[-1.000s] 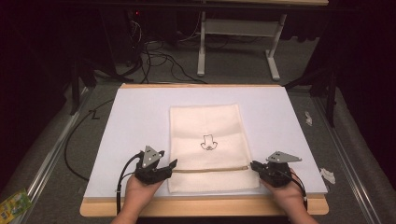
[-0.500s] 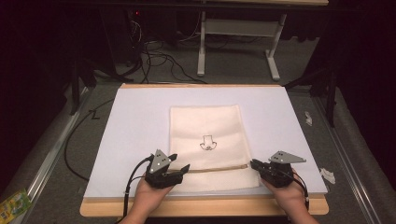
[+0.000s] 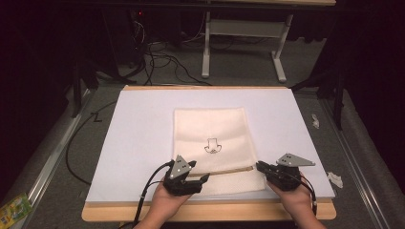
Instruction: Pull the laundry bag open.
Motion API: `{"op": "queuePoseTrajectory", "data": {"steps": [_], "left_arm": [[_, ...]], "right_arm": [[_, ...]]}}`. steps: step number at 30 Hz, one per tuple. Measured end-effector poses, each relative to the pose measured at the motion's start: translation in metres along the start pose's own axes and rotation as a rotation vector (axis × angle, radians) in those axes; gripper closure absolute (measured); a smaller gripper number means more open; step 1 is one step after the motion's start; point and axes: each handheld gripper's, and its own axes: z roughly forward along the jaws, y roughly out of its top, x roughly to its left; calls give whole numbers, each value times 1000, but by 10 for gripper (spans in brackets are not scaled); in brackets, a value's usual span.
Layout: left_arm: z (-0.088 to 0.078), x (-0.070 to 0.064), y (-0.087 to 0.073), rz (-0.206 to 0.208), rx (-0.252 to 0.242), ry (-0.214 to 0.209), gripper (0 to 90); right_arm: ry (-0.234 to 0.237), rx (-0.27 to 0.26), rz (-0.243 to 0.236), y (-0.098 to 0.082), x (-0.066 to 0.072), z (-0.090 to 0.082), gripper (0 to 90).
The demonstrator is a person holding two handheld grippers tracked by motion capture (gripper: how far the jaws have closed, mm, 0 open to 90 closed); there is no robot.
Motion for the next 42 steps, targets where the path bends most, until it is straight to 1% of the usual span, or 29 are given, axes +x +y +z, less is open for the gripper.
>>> {"op": "queuePoseTrajectory", "data": {"steps": [2, 5, 6, 7, 9, 11, 12, 13, 14, 15, 17, 19, 20, 21, 22, 24, 25, 26, 30, 31, 33, 36, 37, 39, 40, 41, 42], "left_arm": [[5, -4, 4, 18, 6, -9, 338], [10, -8, 11, 17, -2, -17, 357], [11, -10, 12, 24, -1, -19, 361], [14, -13, 14, 30, -6, -17, 364], [19, -16, 16, 19, -9, -26, 367], [27, -22, 19, 31, -3, -29, 378], [30, -25, 21, 31, -6, -39, 389], [30, -25, 21, 31, -6, -39, 397], [33, -28, 23, 31, -5, -48, 397], [40, -34, 25, 27, -10, -69, 420], [48, -41, 28, 29, -3, -97, 462], [50, -43, 29, 35, 1, -105, 499], [55, -49, 30, 44, 2, -119, 499], [62, -54, 31, 53, 9, -126, 528], [66, -57, 32, 56, 13, -133, 532], [73, -61, 35, 65, 24, -134, 553], [73, -61, 35, 65, 24, -134, 564], [82, -65, 37, 55, 27, -143, 574], [93, -69, 40, 38, 31, -157, 608], [93, -69, 40, 38, 31, -157, 609], [100, -71, 42, 28, 32, -150, 621], [104, -72, 45, 14, 27, -144, 667], [104, -72, 45, 14, 27, -144, 687], [106, -73, 48, 2, 37, -129, 732], [106, -73, 49, 6, 43, -118, 769], [106, -73, 49, 6, 43, -118, 810], [106, -73, 49, 11, 43, -115, 829]], "right_arm": [[2, -1, -1, 0, 0, 0, 851], [5, -1, -2, 1, -1, 0, 851], [6, -5, -6, 1, -1, 0, 851], [7, -6, -3, 1, -1, 0, 851], [8, -9, -3, 2, -1, -1, 851], [12, -15, -3, 3, -1, -1, 851], [13, -17, -3, 3, -1, -1, 851], [13, -18, -1, 3, -1, -1, 851], [13, -18, -1, 3, -1, -1, 851], [14, -22, 2, 3, -1, -2, 851], [15, -25, 4, 4, -1, -2, 851], [16, -26, 4, 4, -1, -2, 852], [15, -25, 5, 5, -1, -2, 852], [20, -26, -2, 5, -2, -2, 853], [24, -27, 1, 5, -1, -2, 853], [34, -25, -9, 6, -1, -3, 854], [35, -25, -15, 6, -1, -3, 854], [38, -28, -18, 6, -1, -3, 855], [46, -41, -21, 8, 1, -6, 858], [46, -41, -21, 8, 1, -6, 858], [52, -45, -30, 9, 2, -6, 860], [54, -50, -29, 9, 2, -6, 859], [54, -50, -29, 9, 2, -6, 859], [55, -59, -30, 10, 1, -7, 859], [55, -61, -30, 10, 2, -7, 859], [57, -65, -31, 10, 2, -7, 859], [58, -68, -35, 10, 2, -7, 859]]}}
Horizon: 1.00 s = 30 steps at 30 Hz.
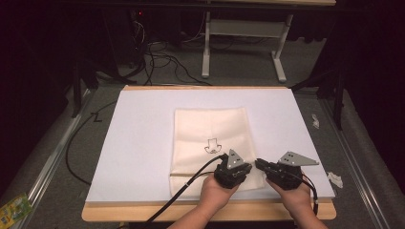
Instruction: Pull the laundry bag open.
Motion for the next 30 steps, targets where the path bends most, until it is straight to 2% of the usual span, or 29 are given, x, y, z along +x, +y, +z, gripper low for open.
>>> {"op": "queuePoseTrajectory", "data": {"steps": [3, 5, 10, 14, 16, 19, 26, 30], "left_arm": [[0, -1, 0, 10, -3, -3, 860], [-1, -4, -1, 32, -7, 4, 869], [-4, -4, -2, 43, -12, 9, 871], [-10, -2, -3, 32, -16, -1, 872], [-12, 0, -5, 33, -9, -4, 873], [-15, 1, -8, 39, -3, -8, 873], [-23, 10, -12, 45, 17, 12, 873], [-29, 17, -18, 29, 29, 18, 874]], "right_arm": [[-2, 0, 0, 0, 0, 0, 858], [-10, -5, -2, 0, 0, 0, 858], [-20, -6, -2, 0, 2, 0, 860], [-18, -17, -1, 1, 6, -1, 861], [-30, -19, 2, 2, 6, -1, 861], [-24, -15, 0, 1, 5, -1, 862], [-43, -26, 9, 2, 3, -3, 862], [-51, -31, 19, 2, 0, -5, 862]]}}
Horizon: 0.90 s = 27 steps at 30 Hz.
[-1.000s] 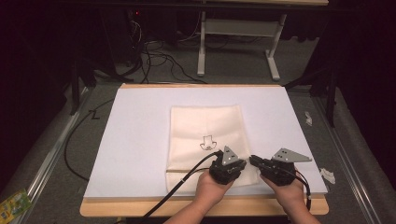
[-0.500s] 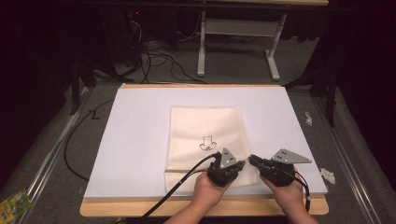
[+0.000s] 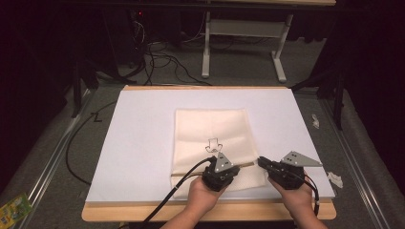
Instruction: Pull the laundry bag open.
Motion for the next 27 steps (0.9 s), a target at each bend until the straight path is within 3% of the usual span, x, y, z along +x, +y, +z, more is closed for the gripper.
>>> {"op": "queuePoseTrajectory", "data": {"steps": [7, 9, 16, 17, 24, 27], "left_arm": [[-19, 14, -9, -10, 20, 11, 873], [-33, 23, -17, -15, 46, 22, 873], [-61, 40, -34, -37, 94, 60, 874], [-66, 42, -37, -43, 96, 51, 874], [-78, 46, -44, -34, 134, 69, 875], [-80, 52, -48, -61, 139, 66, 876]], "right_arm": [[-4, -7, 14, 0, -2, -1, 862], [-6, -9, 17, 0, -3, -2, 862], [-8, -10, 23, 1, -3, -2, 862], [-9, -12, 21, 2, -3, -2, 862], [-1, -3, 5, 4, 1, 1, 864], [-6, -3, 12, 5, -1, 1, 865]]}}
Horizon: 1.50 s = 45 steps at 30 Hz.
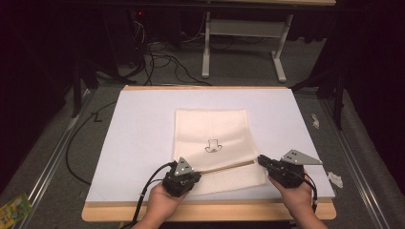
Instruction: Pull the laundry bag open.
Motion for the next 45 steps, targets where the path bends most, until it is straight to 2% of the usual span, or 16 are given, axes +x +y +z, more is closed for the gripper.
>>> {"op": "queuePoseTrajectory", "data": {"steps": [2, 4, 6, 7, 9, 10, 13, 15, 16, 19, 25, 33, 34, 36, 42, 45], "left_arm": [[0, 0, 0, -1, -1, 2, 876], [0, 2, -1, -1, 16, 40, 877], [-1, 4, -3, -9, 18, 40, 878], [-5, 14, -9, -54, 14, 61, 878], [-7, 17, -11, -67, 14, 60, 877], [-15, 27, -19, -96, 10, 79, 877], [-25, 40, -29, -128, 20, 109, 877], [-29, 44, -33, -142, 13, 107, 877], [-33, 46, -35, -147, 4, 112, 877], [-36, 48, -37, -159, -12, 119, 876], [-39, 46, -40, -151, -34, 102, 873], [-34, 44, -46, -143, -47, 82, 861], [-34, 44, -46, -143, -47, 82, 852], [-33, 43, -47, -126, -47, 85, 755], [-38, 45, -45, -108, -114, 103, 551], [-44, 50, -44, -100, -144, 144, 494]], "right_arm": [[6, 5, 8, 0, 0, 0, 865], [-13, 10, -6, 1, 3, 2, 869], [-35, 4, -10, 1, 3, 1, 870], [-51, -7, 9, 3, -2, -2, 871], [-60, -9, 21, 3, -6, -3, 871], [-73, -8, 40, 0, -14, -5, 871], [-91, -13, 56, -1, -21, -8, 870], [-92, -18, 61, -1, -24, -9, 870], [-71, -17, 66, -2, -26, -8, 869], [-82, -7, 38, -1, -19, -5, 869], [-60, -16, 40, -2, -22, -6, 865], [-52, 36, 20, -7, -27, -2, 824], [-54, 42, 20, -8, -27, -2, 810], [-49, 50, 10, -9, -27, -1, 768], [-17, 40, 7, -7, -25, 1, 646], [-19, 34, 13, -7, -26, 1, 557]]}}
